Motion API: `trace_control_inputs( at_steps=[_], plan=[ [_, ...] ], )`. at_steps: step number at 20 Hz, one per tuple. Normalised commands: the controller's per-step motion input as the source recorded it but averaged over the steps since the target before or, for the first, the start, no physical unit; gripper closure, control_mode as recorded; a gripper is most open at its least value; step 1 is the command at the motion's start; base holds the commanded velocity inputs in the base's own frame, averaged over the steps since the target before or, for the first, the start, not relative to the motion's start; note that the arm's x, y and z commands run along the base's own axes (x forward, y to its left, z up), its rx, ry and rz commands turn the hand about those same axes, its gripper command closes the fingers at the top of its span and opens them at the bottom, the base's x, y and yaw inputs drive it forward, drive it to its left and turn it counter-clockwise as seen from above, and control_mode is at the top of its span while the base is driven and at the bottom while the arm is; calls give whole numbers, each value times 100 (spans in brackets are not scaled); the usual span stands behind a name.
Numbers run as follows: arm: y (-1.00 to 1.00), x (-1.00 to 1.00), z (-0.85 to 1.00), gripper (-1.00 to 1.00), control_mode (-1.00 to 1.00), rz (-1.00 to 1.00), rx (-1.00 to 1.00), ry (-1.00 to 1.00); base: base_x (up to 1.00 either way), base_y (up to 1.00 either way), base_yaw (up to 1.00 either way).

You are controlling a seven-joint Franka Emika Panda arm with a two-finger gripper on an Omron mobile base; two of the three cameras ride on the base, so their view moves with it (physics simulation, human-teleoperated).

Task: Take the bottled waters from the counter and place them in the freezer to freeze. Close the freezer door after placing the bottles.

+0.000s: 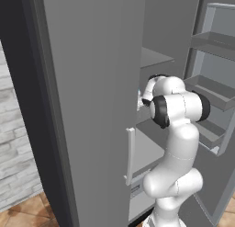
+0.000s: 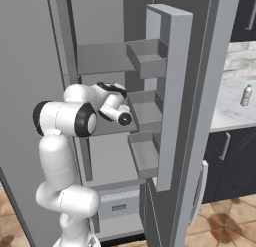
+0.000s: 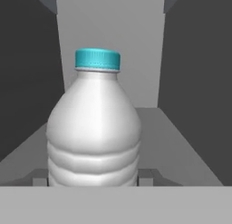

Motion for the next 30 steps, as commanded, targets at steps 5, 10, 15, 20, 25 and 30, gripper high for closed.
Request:
trace_control_inputs(
  at_steps=[5,10,15,20,25,30],
  plan=[
    [0,0,-33,100,-100,0,-5,-1,0,0,0],
    [0,0,-2,100,-100,0,0,0,0,0,0],
    [0,0,-2,-100,-100,0,0,0,0,0,0],
    [0,0,0,-100,-100,0,0,0,0,0,0],
    [0,0,0,-100,-100,0,0,0,0,0,0],
    [0,-12,1,-100,-100,0,0,-5,0,0,0]
  ],
)
